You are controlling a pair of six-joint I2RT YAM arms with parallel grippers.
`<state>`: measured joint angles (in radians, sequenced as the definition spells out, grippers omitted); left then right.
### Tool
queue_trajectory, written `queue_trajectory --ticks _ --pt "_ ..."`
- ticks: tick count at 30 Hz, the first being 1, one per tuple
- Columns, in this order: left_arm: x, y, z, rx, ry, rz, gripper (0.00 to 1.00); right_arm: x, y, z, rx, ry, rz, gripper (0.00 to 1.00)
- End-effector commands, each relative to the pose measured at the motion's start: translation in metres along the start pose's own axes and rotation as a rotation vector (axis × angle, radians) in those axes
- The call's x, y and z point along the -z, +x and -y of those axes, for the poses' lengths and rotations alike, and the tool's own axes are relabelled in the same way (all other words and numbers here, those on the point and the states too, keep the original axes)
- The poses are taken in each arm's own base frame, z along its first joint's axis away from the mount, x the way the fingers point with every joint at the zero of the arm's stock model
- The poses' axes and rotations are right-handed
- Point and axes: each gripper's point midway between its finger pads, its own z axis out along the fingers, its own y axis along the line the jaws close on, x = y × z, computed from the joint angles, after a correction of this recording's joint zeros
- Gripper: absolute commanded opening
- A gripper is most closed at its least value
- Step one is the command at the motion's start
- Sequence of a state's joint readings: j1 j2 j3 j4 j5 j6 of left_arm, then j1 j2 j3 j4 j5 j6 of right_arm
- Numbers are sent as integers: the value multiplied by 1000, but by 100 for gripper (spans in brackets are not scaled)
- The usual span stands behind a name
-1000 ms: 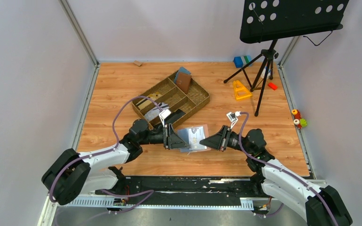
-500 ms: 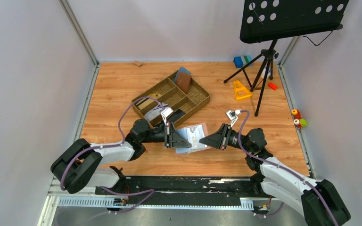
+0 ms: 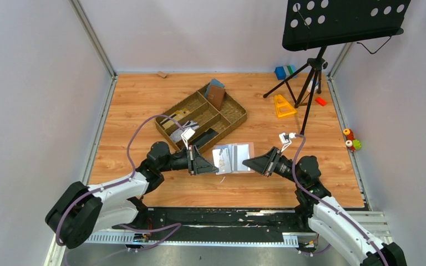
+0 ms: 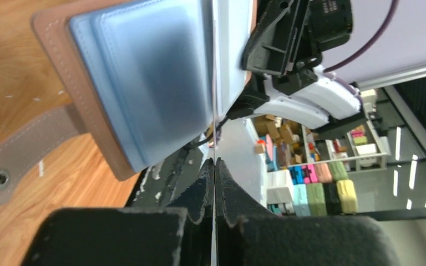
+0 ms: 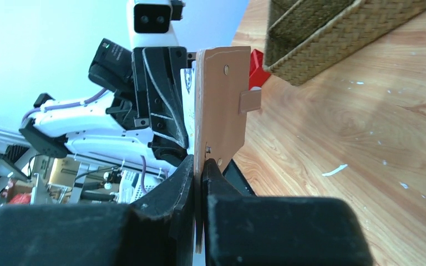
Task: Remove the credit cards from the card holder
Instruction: Remove the credit card from the card holder, then place the credit card in the storage box.
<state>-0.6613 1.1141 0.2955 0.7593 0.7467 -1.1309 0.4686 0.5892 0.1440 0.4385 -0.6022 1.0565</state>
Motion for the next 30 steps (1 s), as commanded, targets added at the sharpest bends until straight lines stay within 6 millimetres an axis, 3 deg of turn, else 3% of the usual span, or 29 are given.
queue_trajectory --ticks 1,4,7,10,16,21,25,30 --pt "4 -3 -13 -70 -96 1 0 3 -9 17 3 85 66 0" --pt "10 -9 -27 -133 -222 1 0 9 -14 35 2 197 115 0" --pt "29 -21 -49 -221 -452 1 0 18 -20 51 27 304 152 0" --pt "52 -35 -63 -302 -655 -12 0 20 -20 51 59 314 152 0" --pt "77 -79 -68 -453 -912 -14 0 21 -19 57 80 351 127 0" --pt "111 -126 -81 -788 -1354 -113 0 18 -22 46 108 331 104 0" --pt "113 -161 -90 -919 -1587 -261 0 18 -28 33 156 321 87 0" --pt "109 -181 -105 -1059 -1706 -518 0 17 -36 20 206 316 78 0"
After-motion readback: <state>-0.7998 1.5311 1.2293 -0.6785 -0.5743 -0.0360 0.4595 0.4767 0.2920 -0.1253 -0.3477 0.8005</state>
